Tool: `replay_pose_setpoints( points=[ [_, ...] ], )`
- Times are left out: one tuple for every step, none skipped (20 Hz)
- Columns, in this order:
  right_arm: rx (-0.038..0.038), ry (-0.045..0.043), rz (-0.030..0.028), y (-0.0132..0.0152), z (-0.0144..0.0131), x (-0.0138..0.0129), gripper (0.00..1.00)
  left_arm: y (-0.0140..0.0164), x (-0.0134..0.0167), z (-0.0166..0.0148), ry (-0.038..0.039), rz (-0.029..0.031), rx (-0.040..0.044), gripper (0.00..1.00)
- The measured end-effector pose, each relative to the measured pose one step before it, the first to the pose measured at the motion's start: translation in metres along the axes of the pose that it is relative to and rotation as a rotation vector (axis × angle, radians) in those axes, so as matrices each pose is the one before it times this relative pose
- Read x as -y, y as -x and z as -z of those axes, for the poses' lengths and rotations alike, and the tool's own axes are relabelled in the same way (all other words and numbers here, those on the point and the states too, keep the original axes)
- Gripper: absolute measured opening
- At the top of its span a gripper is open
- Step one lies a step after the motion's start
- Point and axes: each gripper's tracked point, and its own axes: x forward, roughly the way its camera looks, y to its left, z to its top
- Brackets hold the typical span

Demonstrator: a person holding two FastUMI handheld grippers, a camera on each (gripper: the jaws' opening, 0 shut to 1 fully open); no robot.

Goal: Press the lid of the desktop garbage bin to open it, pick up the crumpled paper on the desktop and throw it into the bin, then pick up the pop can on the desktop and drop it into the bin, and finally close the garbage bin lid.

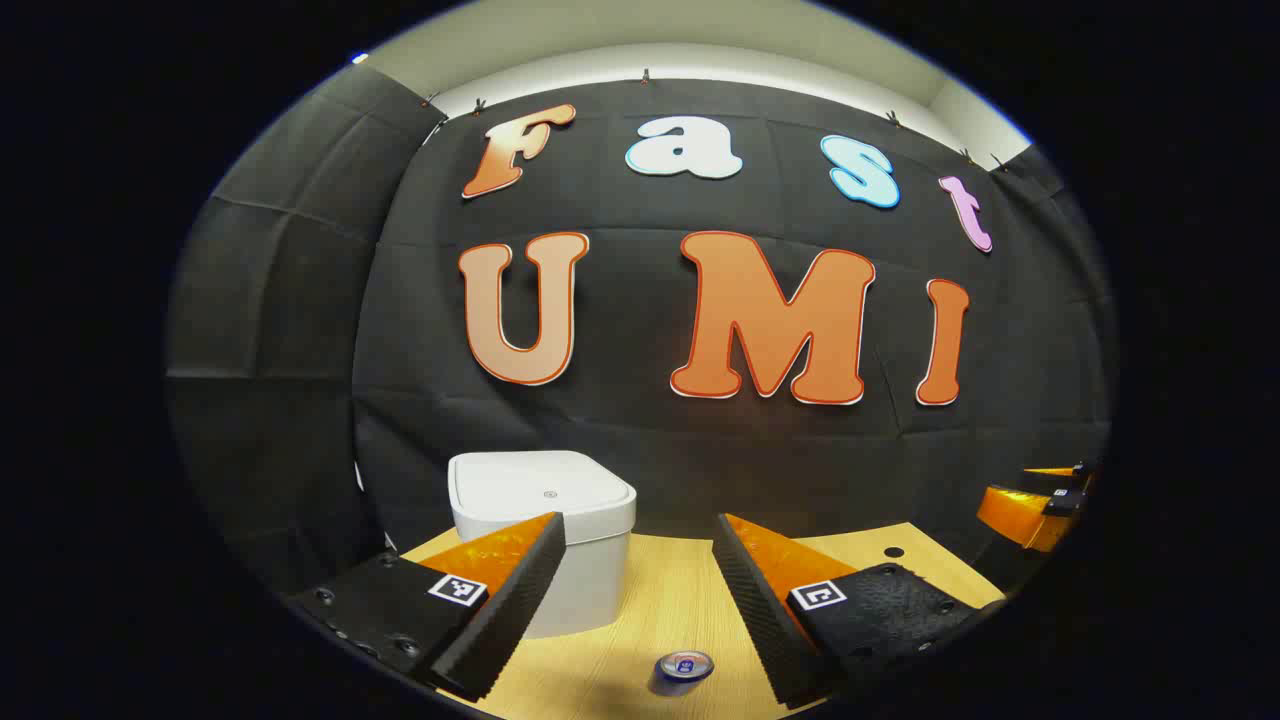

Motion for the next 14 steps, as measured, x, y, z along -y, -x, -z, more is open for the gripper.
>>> replay_pose_setpoints(
  points=[
    [0.00751,-0.00257,-0.00278,-0.00226,-0.00232,-0.00335,0.94,-0.00278,0.00041,-0.00007,0.00468,0.0111,-0.00144,0.93],
    [0.00929,-0.00163,0.00955,-0.00205,-0.00425,-0.00135,0.94,-0.0031,-0.0002,0.00047,0.00432,0.00547,-0.00409,0.93],
    [-0.00003,-0.00739,0.01079,-0.00144,-0.00048,0.00004,0.94,-0.0037,-0.00149,0.00351,0.00125,0.00558,-0.01352,0.93],
    [0.00842,-0.00572,-0.00017,-0.00117,-0.00263,-0.00223,0.94,-0.00227,0.00058,0.00064,-0.00192,0.01033,-0.00698,0.94],
    [0.00922,0.00161,0.0023,-0.00232,-0.00187,-0.00157,0.94,-0.00228,0.00089,-0.00325,0.00009,0.01435,0.00766,0.94],
    [0.00405,0.00347,0.01569,-0.0018,-0.00093,0.00125,0.94,-0.00306,-0.00015,-0.00273,-0.00058,0.00743,0.00684,0.94],
    [-0.00699,-0.00257,0.01036,-0.00072,0.00234,-0.00001,0.94,-0.00368,-0.003,0.0012,-0.00285,-0.00026,-0.00374,0.94],
    [-0.00845,-0.00395,-0.00618,-0.00091,0.00288,-0.00339,0.94,-0.00092,0.00051,0.00096,-0.00456,0.00819,-0.00227,0.94],
    [-0.01112,0.00214,-0.00213,-0.00101,0.00404,-0.00162,0.94,-0.00051,-0.00025,0.00011,-0.00015,0.00566,0.00309,0.94],
    [-0.00912,0.00607,0.01167,0.00019,0.00188,0.00161,0.94,-0.00223,-0.00191,-0.00134,0.00683,-0.00182,0.00104,0.94],
    [0.00098,0.00196,0.0048,0.00056,-0.00086,-0.00062,0.95,-0.00146,-0.00093,0.00205,0.00591,0.00256,-0.00147,0.94],
    [0.00175,-0.00006,-0.00255,0.00007,-0.00096,-0.00201,0.94,-0.00135,0.00048,0.00014,0.00162,0.00556,0.00123,0.94],
    [-0.00136,0.00075,0.00191,0.00025,0.00068,0.00073,0.94,-0.00119,0.00096,0.00042,-0.00002,0.00414,0.00013,0.94],
    [-0.00077,0.00345,0.00534,-0.00034,0.00073,0.00118,0.94,-0.00068,-0.0006,-0.00046,0.00014,-0.00341,-0.00061,0.94]
  ],
)
